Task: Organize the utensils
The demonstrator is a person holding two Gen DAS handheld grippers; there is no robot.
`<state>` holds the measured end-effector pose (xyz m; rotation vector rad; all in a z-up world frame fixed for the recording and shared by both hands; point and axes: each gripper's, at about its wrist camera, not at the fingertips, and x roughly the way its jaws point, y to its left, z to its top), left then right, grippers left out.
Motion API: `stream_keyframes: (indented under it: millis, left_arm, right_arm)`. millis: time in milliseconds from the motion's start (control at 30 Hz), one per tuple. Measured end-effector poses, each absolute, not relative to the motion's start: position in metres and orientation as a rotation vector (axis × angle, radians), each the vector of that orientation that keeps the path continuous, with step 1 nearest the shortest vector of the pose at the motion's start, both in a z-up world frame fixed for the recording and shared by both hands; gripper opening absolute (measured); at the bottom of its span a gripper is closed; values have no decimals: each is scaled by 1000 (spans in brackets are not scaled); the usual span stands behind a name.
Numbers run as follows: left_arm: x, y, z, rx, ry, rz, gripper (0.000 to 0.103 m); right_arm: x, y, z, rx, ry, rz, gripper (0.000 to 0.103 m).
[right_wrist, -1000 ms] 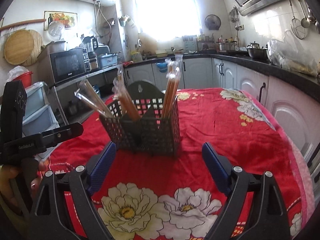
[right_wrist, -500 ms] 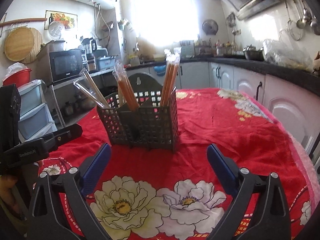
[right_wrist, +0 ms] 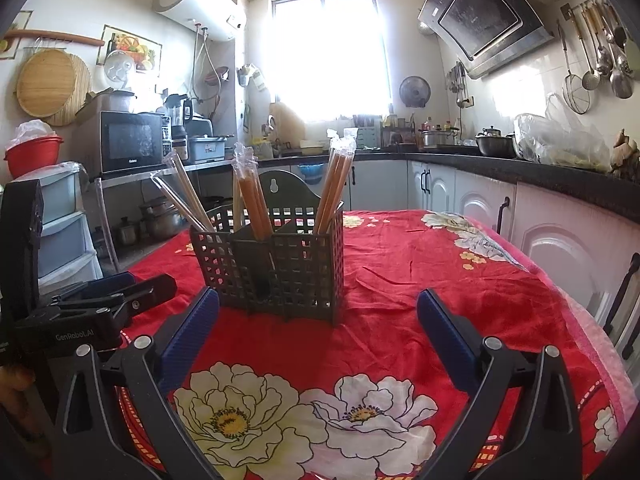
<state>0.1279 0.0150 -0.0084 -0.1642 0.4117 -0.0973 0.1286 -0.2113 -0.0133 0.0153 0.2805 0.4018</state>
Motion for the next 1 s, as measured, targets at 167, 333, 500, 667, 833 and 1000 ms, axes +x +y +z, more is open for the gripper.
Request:
stream_keyframes:
  millis: [167,333,500,667,833,1000]
  left_arm:
    - [127,17,-9,-178,405,-96,92]
    - [126,17,-9,-181,401,-92,92]
    - [126,17,-9,-181,400,-92,92]
    - [126,17,-9,-181,400,-93,92]
    - [125,17,-9,-181,399,-92,92]
    - [125,17,-9,-179,400,-91,92]
  right_arm:
    - [127,-212,-14,22,277,399,97]
    - [127,-212,-14,22,275,396,97]
    - [127,-212,-15,22,273,396,97]
    - [127,-212,-15,22,274,395,97]
    - [127,-212,-15,22,273,396,97]
    - [127,-212,-14,22,273,395,97]
